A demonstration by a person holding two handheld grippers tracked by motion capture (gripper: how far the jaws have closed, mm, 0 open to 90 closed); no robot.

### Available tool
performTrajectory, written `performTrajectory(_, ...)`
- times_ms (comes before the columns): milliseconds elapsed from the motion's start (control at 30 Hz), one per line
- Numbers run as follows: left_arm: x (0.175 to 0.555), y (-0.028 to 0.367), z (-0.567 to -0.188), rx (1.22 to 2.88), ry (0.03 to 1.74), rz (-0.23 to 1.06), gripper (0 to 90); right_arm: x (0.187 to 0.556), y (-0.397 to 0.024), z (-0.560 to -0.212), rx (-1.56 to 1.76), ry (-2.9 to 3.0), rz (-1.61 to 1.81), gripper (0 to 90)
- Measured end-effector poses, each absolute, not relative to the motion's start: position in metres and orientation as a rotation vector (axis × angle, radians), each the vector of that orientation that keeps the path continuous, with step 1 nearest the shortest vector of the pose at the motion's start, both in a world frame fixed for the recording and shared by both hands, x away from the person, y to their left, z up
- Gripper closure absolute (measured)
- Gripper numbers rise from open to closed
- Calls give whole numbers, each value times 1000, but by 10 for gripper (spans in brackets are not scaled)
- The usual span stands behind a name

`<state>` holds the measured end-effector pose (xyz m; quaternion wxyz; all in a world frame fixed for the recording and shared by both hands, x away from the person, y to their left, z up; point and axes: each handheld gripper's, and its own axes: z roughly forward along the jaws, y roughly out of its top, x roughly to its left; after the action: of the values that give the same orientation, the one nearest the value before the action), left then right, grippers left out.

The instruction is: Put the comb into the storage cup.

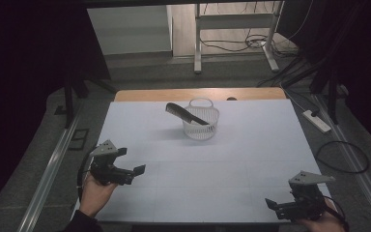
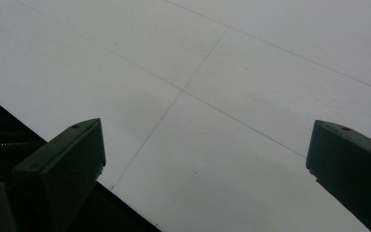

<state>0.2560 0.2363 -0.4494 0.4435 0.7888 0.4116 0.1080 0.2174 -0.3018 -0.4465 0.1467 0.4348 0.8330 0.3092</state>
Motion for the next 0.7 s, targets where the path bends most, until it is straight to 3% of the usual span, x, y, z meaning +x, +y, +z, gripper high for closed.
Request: performTrajectory(700,225,251,-453,1959,1060,286,0,218,-301,-447,1256,2399,885,9)
